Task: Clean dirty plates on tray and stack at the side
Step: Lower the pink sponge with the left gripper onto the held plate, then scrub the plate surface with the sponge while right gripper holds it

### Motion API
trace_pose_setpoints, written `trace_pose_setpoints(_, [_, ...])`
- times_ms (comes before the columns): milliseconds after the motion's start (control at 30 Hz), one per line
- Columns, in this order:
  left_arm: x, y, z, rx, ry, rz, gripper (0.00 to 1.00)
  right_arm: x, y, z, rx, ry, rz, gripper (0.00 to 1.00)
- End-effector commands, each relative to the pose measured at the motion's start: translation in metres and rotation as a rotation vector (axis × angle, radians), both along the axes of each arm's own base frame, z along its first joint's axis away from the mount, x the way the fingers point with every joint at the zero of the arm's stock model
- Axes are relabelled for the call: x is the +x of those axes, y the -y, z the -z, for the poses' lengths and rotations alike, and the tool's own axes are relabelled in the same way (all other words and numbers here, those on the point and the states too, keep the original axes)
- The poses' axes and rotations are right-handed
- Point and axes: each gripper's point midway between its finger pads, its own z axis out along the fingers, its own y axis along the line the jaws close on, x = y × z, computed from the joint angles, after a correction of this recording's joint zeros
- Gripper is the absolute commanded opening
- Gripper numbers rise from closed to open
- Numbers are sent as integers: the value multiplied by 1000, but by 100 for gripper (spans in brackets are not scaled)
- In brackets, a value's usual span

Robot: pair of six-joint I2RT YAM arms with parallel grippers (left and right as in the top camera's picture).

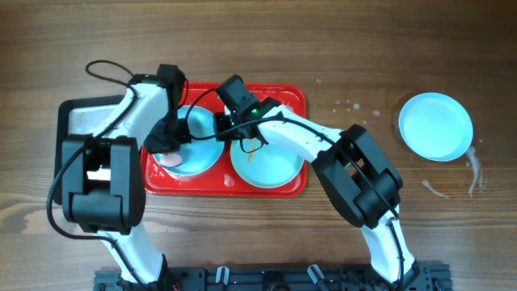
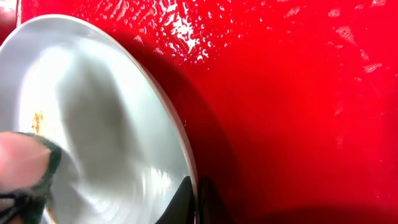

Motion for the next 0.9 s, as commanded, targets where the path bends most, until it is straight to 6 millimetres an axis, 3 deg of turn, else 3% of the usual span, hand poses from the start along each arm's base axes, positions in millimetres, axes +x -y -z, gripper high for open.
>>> trace_pose_setpoints(0, [-3, -5, 10, -57, -21, -45, 4, -5, 8, 18, -32, -41, 13, 4])
trace_pose_setpoints(133, [30, -4, 26, -66, 142, -73, 4, -5, 8, 18, -31, -40, 13, 4])
trace_pose_setpoints(333, [42, 17, 63, -114, 310, -106, 4, -5, 8, 18, -31, -41, 13, 4])
trace_pose_setpoints(533, [56, 80, 60, -348, 370, 6, 4, -6, 8, 18, -29, -43, 11, 4])
trace_pose_setpoints(633, [59, 125, 43, -605, 384, 144, 4, -6, 8, 18, -29, -43, 11, 4])
trace_pose_setpoints(667, [61, 127, 40, -622, 387, 150, 4, -6, 8, 18, -30, -43, 11, 4])
trace_pose_setpoints(767, [66, 109, 46, -507, 396, 102, 4, -6, 8, 18, -30, -43, 11, 4])
trace_pose_setpoints(867, [60, 56, 58, -205, 380, -59, 4, -6, 8, 18, -30, -43, 11, 4])
